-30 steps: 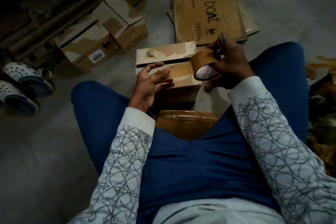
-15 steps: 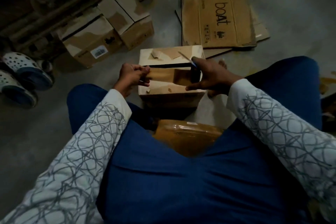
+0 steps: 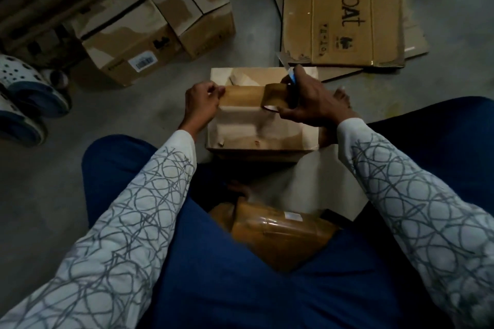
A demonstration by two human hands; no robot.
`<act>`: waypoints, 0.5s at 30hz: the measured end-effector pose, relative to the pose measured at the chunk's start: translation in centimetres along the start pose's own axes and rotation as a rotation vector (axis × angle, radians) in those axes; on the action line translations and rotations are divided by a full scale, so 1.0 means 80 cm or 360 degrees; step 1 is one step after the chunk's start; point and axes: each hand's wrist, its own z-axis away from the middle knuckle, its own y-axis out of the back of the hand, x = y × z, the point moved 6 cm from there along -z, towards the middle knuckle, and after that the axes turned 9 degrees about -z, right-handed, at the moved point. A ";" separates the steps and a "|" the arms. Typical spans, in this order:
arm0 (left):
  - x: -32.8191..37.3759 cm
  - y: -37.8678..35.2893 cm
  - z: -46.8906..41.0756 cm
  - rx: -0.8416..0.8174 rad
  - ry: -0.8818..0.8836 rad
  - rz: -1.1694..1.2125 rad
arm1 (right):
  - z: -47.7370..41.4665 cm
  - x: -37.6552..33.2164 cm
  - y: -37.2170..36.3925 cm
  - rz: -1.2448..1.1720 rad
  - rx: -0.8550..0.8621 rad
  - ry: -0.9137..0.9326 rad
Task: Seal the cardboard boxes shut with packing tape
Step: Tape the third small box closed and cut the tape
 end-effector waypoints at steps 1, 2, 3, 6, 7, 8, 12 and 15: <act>-0.006 -0.005 -0.007 -0.0026 0.0001 -0.0008 | -0.010 0.003 -0.003 -0.0010 -0.0019 0.0004; -0.013 -0.011 -0.014 -0.0043 0.0016 -0.0015 | -0.019 0.006 -0.008 -0.0007 -0.0041 0.0008; -0.019 -0.016 -0.019 -0.0049 0.0051 -0.0033 | -0.028 0.008 -0.014 -0.0001 -0.0064 0.0010; -0.034 -0.020 -0.034 0.0019 0.0142 -0.0083 | -0.052 0.018 -0.032 0.0012 -0.0081 0.0012; -0.039 -0.022 -0.038 0.0030 0.0176 -0.0077 | -0.058 0.021 -0.037 0.0004 -0.0067 0.0017; -0.047 -0.023 -0.042 0.0035 0.0214 -0.0067 | -0.064 0.022 -0.041 -0.0008 -0.0053 0.0036; -0.081 -0.034 -0.041 0.0004 0.0399 -0.0090 | -0.084 0.013 -0.057 0.0051 -0.0119 0.0161; -0.094 -0.035 -0.035 -0.0014 0.0450 -0.0133 | -0.096 0.002 -0.070 0.0063 -0.0232 0.0165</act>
